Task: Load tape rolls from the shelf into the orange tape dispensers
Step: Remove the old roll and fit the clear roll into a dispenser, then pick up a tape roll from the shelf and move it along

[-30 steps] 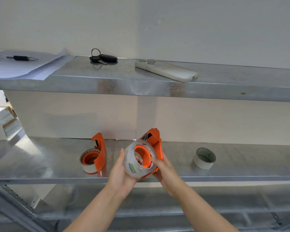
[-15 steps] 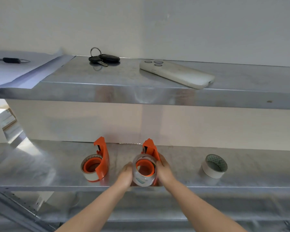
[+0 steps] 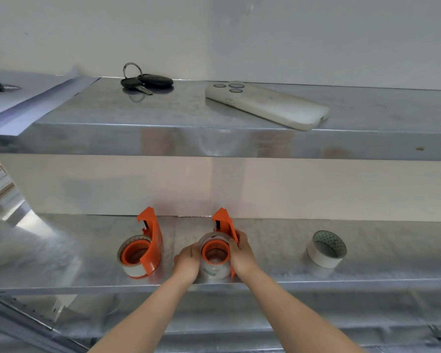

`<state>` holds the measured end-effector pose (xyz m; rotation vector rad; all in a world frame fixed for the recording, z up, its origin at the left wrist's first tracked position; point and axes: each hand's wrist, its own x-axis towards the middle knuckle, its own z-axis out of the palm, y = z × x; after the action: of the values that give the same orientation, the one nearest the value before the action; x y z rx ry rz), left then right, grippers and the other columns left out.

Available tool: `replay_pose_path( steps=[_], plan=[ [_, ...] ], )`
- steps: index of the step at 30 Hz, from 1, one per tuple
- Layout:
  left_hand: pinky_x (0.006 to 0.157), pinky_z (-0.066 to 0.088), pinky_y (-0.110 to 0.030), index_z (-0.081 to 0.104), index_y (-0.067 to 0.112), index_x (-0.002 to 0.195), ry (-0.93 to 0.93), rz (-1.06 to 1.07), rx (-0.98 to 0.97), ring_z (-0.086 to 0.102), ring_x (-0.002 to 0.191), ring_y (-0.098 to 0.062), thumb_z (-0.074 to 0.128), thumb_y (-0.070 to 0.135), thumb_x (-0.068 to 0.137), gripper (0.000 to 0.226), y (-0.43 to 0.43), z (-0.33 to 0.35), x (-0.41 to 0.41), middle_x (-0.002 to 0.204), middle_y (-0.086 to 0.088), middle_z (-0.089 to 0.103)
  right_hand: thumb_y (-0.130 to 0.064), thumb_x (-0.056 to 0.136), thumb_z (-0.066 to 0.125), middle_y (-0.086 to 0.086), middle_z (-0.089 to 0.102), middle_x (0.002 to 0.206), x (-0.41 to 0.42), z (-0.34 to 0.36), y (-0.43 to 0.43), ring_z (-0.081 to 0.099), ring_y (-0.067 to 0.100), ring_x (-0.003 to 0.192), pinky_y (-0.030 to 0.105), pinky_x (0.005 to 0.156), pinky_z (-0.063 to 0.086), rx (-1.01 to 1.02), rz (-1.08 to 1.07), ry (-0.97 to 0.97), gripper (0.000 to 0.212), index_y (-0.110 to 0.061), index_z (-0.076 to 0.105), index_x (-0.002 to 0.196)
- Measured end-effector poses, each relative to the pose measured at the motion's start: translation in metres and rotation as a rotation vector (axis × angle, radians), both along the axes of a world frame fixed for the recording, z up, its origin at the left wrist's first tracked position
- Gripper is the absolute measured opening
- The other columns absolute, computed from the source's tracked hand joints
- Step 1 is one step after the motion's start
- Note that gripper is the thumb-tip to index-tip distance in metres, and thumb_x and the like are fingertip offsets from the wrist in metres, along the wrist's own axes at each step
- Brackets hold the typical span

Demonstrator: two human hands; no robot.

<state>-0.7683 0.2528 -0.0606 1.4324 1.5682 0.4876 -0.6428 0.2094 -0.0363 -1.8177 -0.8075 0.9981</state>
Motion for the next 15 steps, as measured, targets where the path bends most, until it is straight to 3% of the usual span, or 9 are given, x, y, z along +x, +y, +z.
replay_pose_path(
  steps=[2, 3, 5, 6, 8, 10, 13, 15],
  plan=[
    [0.105, 0.036, -0.037, 0.059, 0.016, 0.118, 0.034, -0.027, 0.060, 0.050, 0.121, -0.032, 0.027, 0.027, 0.097, 0.040, 0.002, 0.000, -0.001, 0.129, -0.013, 0.060, -0.044, 0.085, 0.043, 0.012, 0.052, 0.135, 0.005, 0.000, -0.001, 0.047, 0.031, 0.125, 0.042, 0.106, 0.038, -0.050, 0.057, -0.101, 0.045, -0.021, 0.052, 0.122],
    [0.106, 0.036, -0.039, 0.057, 0.015, 0.122, 0.042, -0.009, 0.106, 0.051, 0.122, -0.031, 0.031, 0.026, 0.096, 0.038, 0.003, 0.003, -0.001, 0.131, -0.013, 0.059, -0.051, 0.085, 0.039, 0.011, 0.040, 0.146, 0.010, 0.001, -0.004, 0.035, 0.032, 0.134, 0.043, 0.112, 0.029, -0.110, 0.098, -0.158, 0.050, -0.023, 0.053, 0.124],
    [0.105, 0.038, -0.041, 0.055, 0.012, 0.124, 0.044, 0.074, 0.243, 0.050, 0.122, -0.031, 0.040, 0.024, 0.094, 0.036, 0.003, 0.015, 0.003, 0.130, -0.012, 0.059, -0.047, 0.092, 0.036, 0.007, 0.018, 0.156, 0.018, 0.006, -0.010, 0.015, 0.030, 0.143, 0.040, 0.117, 0.013, -0.198, 0.136, -0.171, 0.049, -0.022, 0.048, 0.133],
    [0.104, 0.038, -0.042, 0.056, 0.010, 0.122, 0.041, 0.107, 0.328, 0.050, 0.120, -0.031, 0.043, 0.023, 0.092, 0.034, 0.001, 0.025, 0.009, 0.127, -0.012, 0.060, -0.041, 0.096, 0.036, 0.007, 0.018, 0.156, 0.023, 0.007, -0.013, 0.013, 0.028, 0.144, 0.038, 0.118, 0.011, -0.201, 0.145, -0.164, 0.047, -0.019, 0.045, 0.136],
    [0.100, 0.041, -0.043, 0.059, 0.008, 0.114, -0.018, 0.086, 0.476, 0.053, 0.112, -0.030, 0.048, 0.019, 0.088, 0.030, -0.003, 0.047, 0.028, 0.118, -0.013, 0.062, -0.034, 0.096, 0.040, 0.009, 0.031, 0.151, 0.036, 0.010, -0.026, 0.023, 0.025, 0.142, 0.038, 0.118, 0.017, -0.130, 0.114, -0.114, 0.044, -0.012, 0.046, 0.134],
    [0.093, 0.043, -0.038, 0.061, 0.006, 0.106, -0.109, -0.073, 0.544, 0.054, 0.100, -0.025, 0.052, 0.016, 0.082, 0.027, -0.010, 0.063, 0.054, 0.107, -0.009, 0.062, -0.028, 0.092, 0.052, 0.007, 0.048, 0.133, 0.052, 0.008, -0.049, 0.043, 0.027, 0.130, 0.037, 0.109, 0.035, 0.027, -0.033, -0.099, 0.036, -0.012, 0.055, 0.124],
    [0.092, 0.036, -0.025, 0.057, 0.008, 0.112, -0.198, -0.353, 0.468, 0.052, 0.107, -0.023, 0.063, 0.010, 0.081, 0.032, -0.025, 0.061, 0.101, 0.109, -0.001, 0.055, -0.010, 0.082, 0.062, 0.002, 0.051, 0.107, 0.089, 0.006, -0.091, 0.052, 0.021, 0.099, 0.035, 0.093, 0.043, 0.157, -0.328, -0.383, 0.028, -0.015, 0.055, 0.109],
    [0.094, 0.036, -0.023, 0.052, 0.009, 0.120, -0.239, -0.454, 0.328, 0.051, 0.115, -0.024, 0.066, 0.011, 0.080, 0.042, -0.036, 0.052, 0.132, 0.123, -0.006, 0.055, -0.005, 0.077, 0.066, 0.008, 0.049, 0.110, 0.122, 0.006, -0.109, 0.050, 0.025, 0.102, 0.042, 0.097, 0.042, 0.153, -0.568, -0.473, 0.042, -0.006, 0.050, 0.116]
  ],
)
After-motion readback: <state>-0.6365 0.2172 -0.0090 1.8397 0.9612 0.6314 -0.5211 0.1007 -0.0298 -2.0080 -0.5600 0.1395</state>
